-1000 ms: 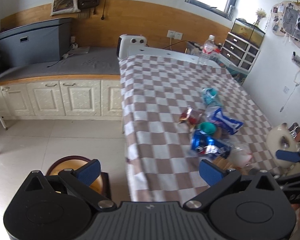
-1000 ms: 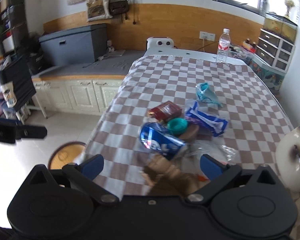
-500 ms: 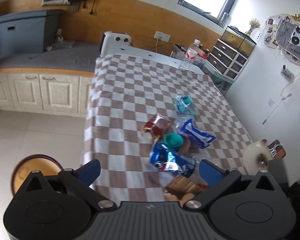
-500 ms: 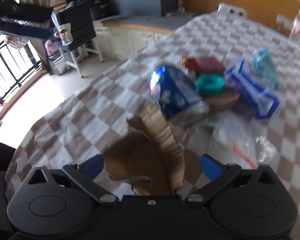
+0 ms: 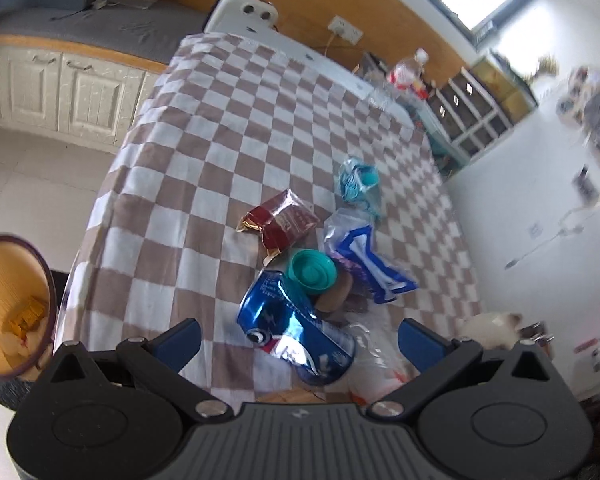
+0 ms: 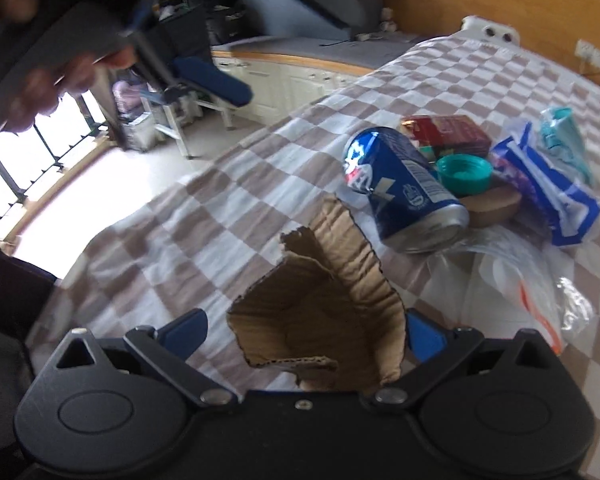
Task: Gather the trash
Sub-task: 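Grasp the brown cardboard piece with the right tool, then grasp the blue crushed can with left tool while right tool holds cardboard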
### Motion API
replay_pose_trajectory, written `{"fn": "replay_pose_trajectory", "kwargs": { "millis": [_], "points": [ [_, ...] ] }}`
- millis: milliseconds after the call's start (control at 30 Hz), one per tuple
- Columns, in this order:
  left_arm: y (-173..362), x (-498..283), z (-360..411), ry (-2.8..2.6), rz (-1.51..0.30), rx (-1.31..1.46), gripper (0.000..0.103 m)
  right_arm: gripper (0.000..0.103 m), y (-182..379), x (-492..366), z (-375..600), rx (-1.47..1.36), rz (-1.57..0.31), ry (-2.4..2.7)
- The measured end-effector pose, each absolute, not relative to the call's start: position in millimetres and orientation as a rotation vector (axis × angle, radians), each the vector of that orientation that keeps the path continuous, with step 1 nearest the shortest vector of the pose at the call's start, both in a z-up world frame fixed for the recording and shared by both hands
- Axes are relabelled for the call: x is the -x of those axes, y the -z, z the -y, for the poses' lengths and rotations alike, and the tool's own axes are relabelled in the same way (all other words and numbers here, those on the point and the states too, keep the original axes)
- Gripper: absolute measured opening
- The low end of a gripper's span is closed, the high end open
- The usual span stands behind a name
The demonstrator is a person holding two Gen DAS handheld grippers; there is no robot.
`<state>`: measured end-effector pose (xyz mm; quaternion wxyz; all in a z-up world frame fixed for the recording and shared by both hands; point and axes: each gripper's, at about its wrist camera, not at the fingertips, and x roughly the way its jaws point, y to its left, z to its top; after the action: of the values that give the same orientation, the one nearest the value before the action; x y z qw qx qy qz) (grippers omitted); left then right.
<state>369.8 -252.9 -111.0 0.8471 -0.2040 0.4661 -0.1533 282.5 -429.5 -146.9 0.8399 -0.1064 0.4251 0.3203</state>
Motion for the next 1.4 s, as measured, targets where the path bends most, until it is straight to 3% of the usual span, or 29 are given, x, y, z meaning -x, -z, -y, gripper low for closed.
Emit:
{"fn": "replay_pose_trajectory", "kwargs": {
  "millis": [167, 267, 333, 533, 1100, 1400],
  "points": [
    [124, -393, 285, 0.38, -1.021, 0.263, 0.103, 0.103, 157, -273, 423, 0.261, -0.857, -0.586],
    [131, -402, 303, 0.417, -1.031, 0.148, 0.103, 0.095, 160, -269, 422, 0.268, -0.852, -0.548],
    [134, -403, 315, 0.442, -1.034, 0.056, 0.103, 0.08, 162, -266, 421, 0.284, -0.846, -0.515],
    [137, -393, 333, 0.473, -0.998, -0.106, 0.103, 0.052, 152, -268, 442, 0.149, -0.866, -0.484],
    [150, -473, 287, 0.341, -0.974, 0.153, 0.103, 0.05, 133, -259, 477, -0.087, -0.936, -0.369],
    [140, -433, 296, 0.581, -0.903, 0.043, 0.098, 0.05, 134, -271, 471, -0.128, -0.923, -0.298]
  ]
}}
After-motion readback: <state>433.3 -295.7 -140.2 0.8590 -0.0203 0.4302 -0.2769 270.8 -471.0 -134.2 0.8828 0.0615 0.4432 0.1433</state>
